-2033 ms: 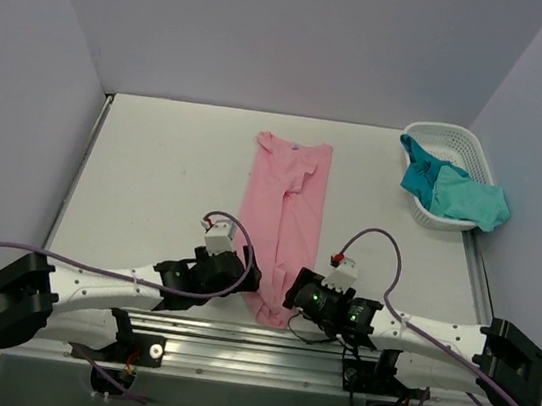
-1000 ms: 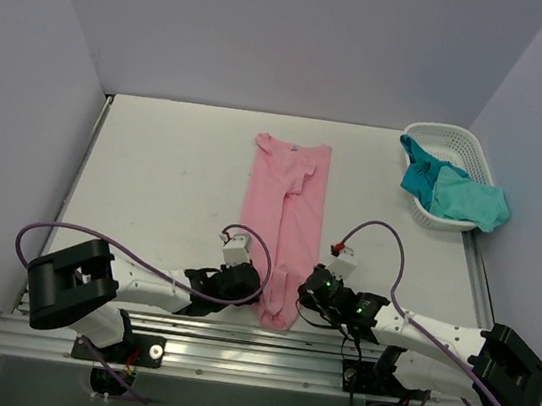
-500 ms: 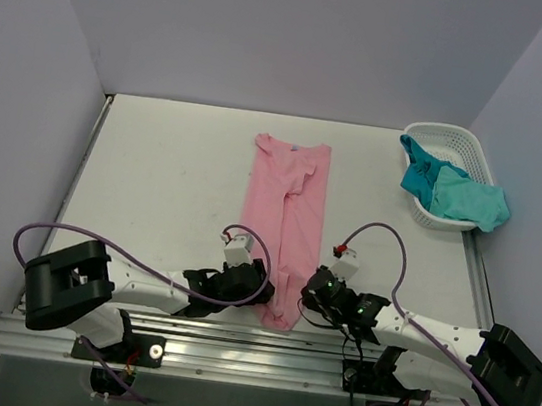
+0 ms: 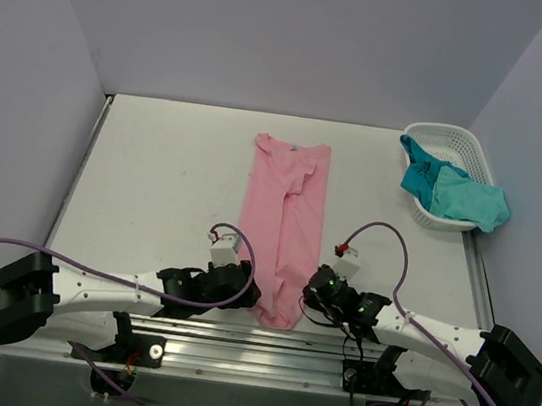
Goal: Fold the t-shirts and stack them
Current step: Fold the tshirt
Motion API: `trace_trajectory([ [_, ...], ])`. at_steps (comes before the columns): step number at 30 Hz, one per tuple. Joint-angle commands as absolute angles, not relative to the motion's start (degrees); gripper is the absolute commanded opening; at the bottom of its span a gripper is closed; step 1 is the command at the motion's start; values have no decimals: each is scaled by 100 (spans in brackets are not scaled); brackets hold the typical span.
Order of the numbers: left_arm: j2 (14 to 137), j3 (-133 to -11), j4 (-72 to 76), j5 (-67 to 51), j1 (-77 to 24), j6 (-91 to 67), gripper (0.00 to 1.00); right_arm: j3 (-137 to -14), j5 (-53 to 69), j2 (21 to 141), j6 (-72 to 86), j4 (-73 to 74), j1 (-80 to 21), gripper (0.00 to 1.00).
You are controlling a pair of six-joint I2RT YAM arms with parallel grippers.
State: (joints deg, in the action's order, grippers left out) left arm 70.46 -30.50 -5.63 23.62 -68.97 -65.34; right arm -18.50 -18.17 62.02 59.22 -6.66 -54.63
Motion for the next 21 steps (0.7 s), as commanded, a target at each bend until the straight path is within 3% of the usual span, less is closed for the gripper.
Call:
trace_trajectory([
  [1, 6786, -3182, -1116, 2514, -6935, -6495, 61, -1811, -1899, 6073, 5854, -589, -5396, 0],
  [16, 7874, -3173, -247, 2207, -6935, -6627, 61, -1846, -1863, 6179, 5827, -615, -5353, 0],
  [21, 8366, -3269, 166, 2101, -6952, -6662, 57, -1846, -1846, 6214, 5792, -642, -5317, 0],
])
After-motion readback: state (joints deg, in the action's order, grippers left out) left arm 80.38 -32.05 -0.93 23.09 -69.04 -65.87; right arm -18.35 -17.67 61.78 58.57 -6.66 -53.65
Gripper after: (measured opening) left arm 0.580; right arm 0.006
